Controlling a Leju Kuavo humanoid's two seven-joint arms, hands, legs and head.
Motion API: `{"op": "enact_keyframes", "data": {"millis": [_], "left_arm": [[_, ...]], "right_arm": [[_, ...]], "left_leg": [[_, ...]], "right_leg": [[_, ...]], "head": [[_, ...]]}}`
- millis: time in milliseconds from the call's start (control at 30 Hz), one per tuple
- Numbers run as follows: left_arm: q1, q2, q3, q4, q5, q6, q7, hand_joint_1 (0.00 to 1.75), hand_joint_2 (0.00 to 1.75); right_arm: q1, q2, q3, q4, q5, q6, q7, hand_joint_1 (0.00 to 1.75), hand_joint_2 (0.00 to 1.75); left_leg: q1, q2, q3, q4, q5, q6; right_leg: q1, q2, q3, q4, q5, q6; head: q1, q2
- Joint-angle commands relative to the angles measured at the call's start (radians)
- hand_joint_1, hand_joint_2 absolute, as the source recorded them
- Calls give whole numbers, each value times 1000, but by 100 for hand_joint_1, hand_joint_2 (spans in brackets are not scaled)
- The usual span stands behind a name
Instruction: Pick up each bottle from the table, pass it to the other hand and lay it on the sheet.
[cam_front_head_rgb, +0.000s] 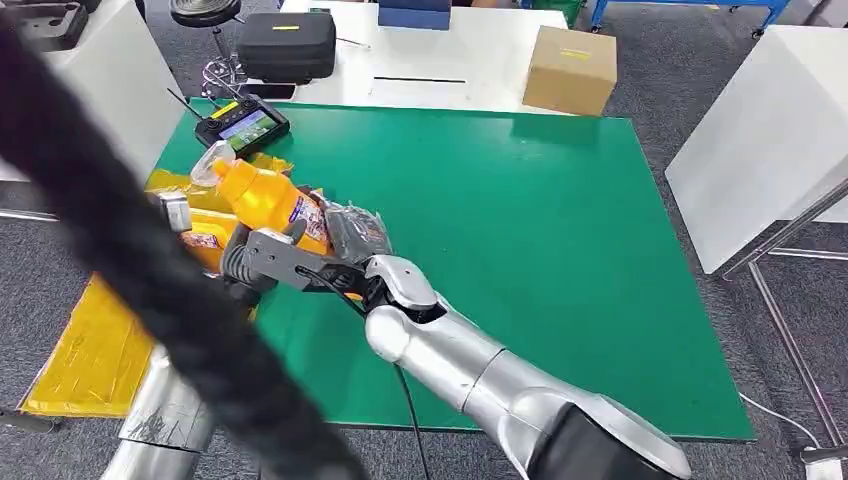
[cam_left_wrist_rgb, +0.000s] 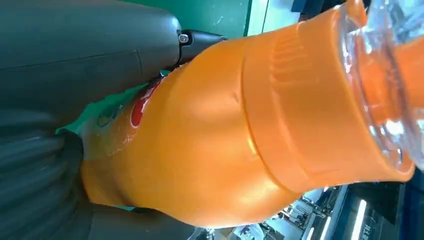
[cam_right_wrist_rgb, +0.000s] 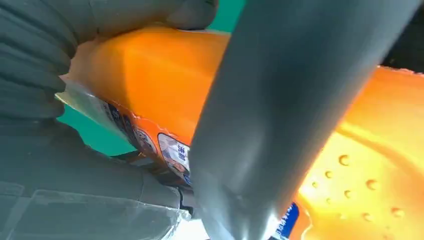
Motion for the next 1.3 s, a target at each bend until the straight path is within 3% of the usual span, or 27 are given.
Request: {"op": "enact_keyframes", "data": {"millis": [33,533,567,633,667,1300], "left_arm": [[-91,-40,-54,6,18,-43,10,175,175],[-136,-54,-45,30,56,-41,28,175,175],[-136,-54,-41,30,59,-39,26,175,175],[-138,-53,-38,34,63,-39,26,175,175],[-137,-53,-35,33,64,-38,26,175,175],[-97,-44,-26,6,66,-47,22,175,175]], "right_arm": [[17,-5,90,29,-2,32,-3,175,175],[-1,-5,92,51,-9,24,17,175,175],[-7,-5,104,56,12,17,23,2,175],[-16,-5,110,64,26,38,36,0,175],[-15,-5,109,67,36,45,44,0,0],[0,-5,76,91,54,63,17,0,0]], "left_leg": [[2,-4,2,0,0,-4],[2,-3,1,0,0,-3],[2,-5,4,0,-1,-6],[2,-5,5,0,-1,-7],[2,-4,2,0,0,-5],[2,-1,4,-1,-1,-5]], "right_leg": [[2,-5,4,-2,-1,-2],[2,-3,1,-1,-1,-1],[2,-6,5,-1,-2,-2],[2,-6,5,-2,-2,-3],[2,-4,2,-1,-1,-2],[1,-3,5,-2,-1,-2]], "head": [[0,0],[0,0],[0,0],[0,0],[0,0],[0,0]]}}
